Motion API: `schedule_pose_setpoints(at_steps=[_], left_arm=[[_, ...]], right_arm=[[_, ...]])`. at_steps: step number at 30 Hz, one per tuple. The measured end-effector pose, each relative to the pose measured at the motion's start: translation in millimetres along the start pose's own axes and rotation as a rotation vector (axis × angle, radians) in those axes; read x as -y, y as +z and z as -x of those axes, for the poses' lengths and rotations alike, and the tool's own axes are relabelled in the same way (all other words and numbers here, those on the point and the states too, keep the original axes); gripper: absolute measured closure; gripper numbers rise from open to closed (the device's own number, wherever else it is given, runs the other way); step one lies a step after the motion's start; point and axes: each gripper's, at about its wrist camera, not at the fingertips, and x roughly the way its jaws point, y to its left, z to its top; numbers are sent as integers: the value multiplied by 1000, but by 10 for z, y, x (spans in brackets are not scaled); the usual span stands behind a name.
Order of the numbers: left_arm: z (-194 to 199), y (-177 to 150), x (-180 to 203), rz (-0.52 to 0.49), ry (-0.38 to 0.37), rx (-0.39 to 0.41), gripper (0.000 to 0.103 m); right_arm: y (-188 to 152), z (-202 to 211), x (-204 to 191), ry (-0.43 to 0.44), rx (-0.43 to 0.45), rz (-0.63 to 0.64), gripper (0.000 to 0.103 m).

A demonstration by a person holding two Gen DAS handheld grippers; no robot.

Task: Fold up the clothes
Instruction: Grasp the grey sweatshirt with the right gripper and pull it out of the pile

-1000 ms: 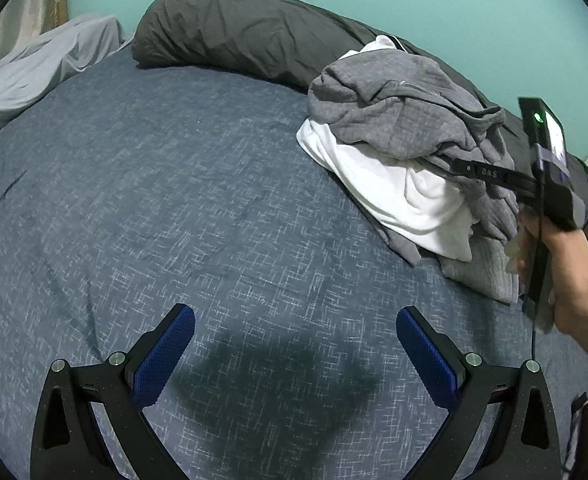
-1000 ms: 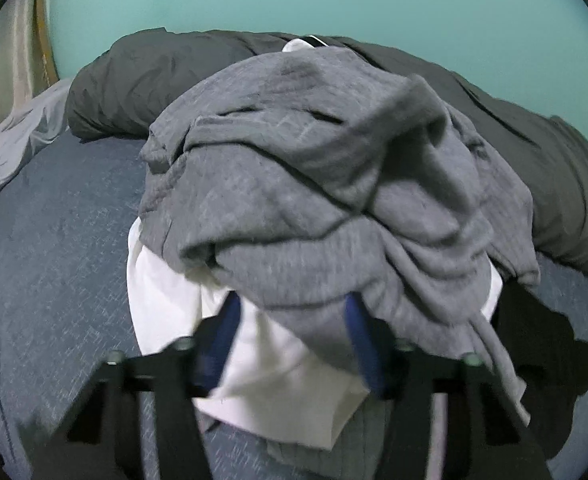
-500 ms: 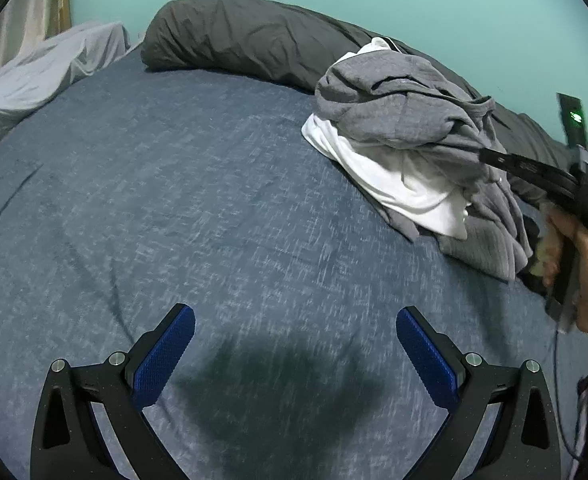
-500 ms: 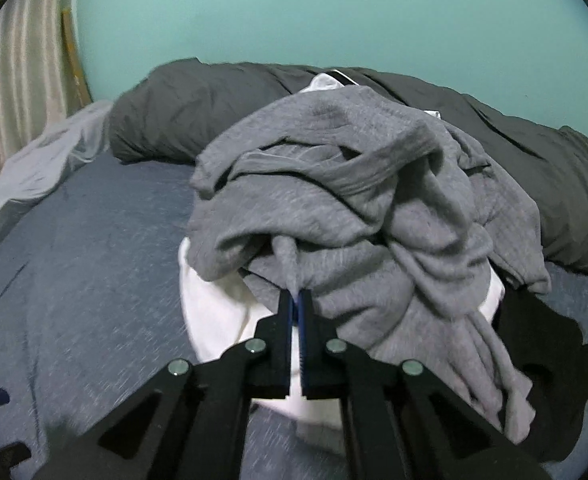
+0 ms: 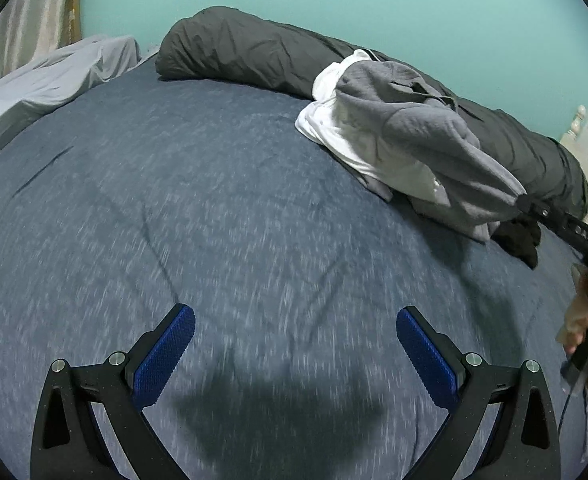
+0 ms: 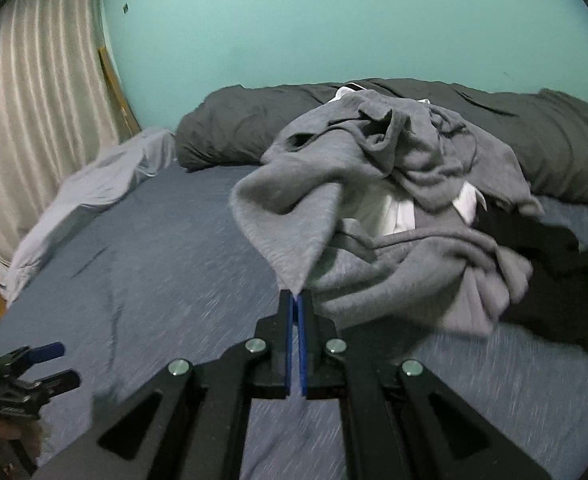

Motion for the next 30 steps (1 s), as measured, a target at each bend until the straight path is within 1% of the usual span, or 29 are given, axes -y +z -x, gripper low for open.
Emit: schedule_pose_setpoints(at_steps=[4, 7, 11, 14, 18, 20, 24, 27, 30], left_arm=[[181, -271, 41, 0, -12, 25, 0], [293, -461, 71, 4, -22, 42, 0], [483, -671, 99, 2, -36, 64, 0], [725, -824, 77, 5, -37, 74, 0], [1067, -1018, 33, 15, -38, 83, 0], [1236, -1105, -7, 27, -52, 80, 0], [1520, -1232, -28, 16, -52, 98, 0], [1618, -1345, -85, 33, -68, 97, 0], [1636, -1444, -92, 39, -81, 88, 0]], right_arm=[[-226, 335, -25, 11, 25, -14, 101], [-377, 570, -70, 15, 43, -2, 101], [-601, 873, -247, 22, 51, 33, 101], [-777, 1163, -398, 29, 54, 36, 101], [-1031, 1560, -627, 27, 35, 20, 101], [-1169, 1740, -747, 23, 17, 13, 101], [-1493, 2031, -993, 24, -18, -2, 101], [-1739, 2215, -1135, 34, -33, -17, 101], [-1995, 2327, -1257, 56, -63, -31, 101]])
